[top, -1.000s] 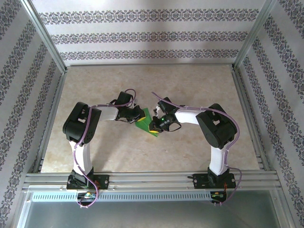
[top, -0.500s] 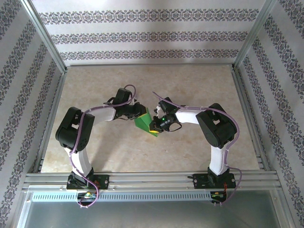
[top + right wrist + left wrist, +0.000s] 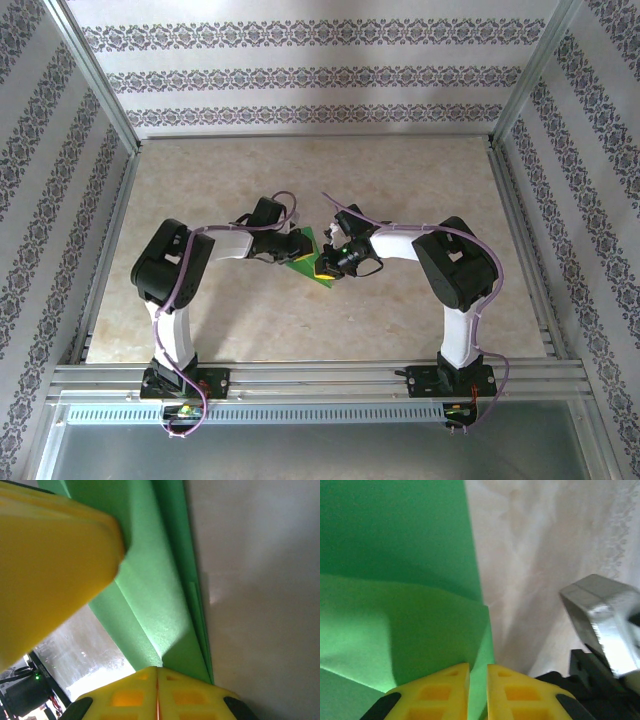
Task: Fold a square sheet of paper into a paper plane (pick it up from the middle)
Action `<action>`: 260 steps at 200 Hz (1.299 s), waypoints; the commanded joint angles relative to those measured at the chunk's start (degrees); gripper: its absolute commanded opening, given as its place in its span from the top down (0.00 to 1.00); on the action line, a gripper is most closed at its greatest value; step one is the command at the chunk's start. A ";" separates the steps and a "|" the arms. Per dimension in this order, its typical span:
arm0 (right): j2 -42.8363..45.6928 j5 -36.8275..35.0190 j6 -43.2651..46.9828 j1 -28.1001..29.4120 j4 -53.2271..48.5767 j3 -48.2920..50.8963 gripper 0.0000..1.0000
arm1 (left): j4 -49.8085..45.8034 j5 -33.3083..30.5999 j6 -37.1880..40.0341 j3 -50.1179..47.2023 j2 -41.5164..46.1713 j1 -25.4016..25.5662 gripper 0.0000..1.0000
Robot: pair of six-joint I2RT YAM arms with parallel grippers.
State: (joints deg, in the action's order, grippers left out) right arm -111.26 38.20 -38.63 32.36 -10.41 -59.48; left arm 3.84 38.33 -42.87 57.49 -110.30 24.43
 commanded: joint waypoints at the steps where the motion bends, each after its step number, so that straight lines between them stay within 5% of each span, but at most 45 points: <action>1: -5.08 -6.29 0.75 0.16 -4.98 3.01 0.89 | -1.46 -1.74 3.45 0.38 -0.53 0.45 0.83; 91: -5.63 -6.90 2.22 -0.50 -5.93 6.66 0.90 | -16.52 -11.27 13.58 9.00 -5.72 -3.41 0.82; 196: -5.65 -6.83 2.16 -0.48 -5.80 7.15 0.90 | -19.92 -10.62 18.18 17.02 -10.42 -14.94 0.82; 260: -4.22 -6.47 1.63 -0.04 -5.97 6.17 0.90 | -19.81 -7.31 14.91 16.17 -1.91 -14.75 0.82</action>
State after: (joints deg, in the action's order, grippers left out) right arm -110.83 39.94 -37.54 31.64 -6.72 -56.88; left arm -16.53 32.14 -26.41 76.47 -118.04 9.52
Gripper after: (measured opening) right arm 0.104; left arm 0.181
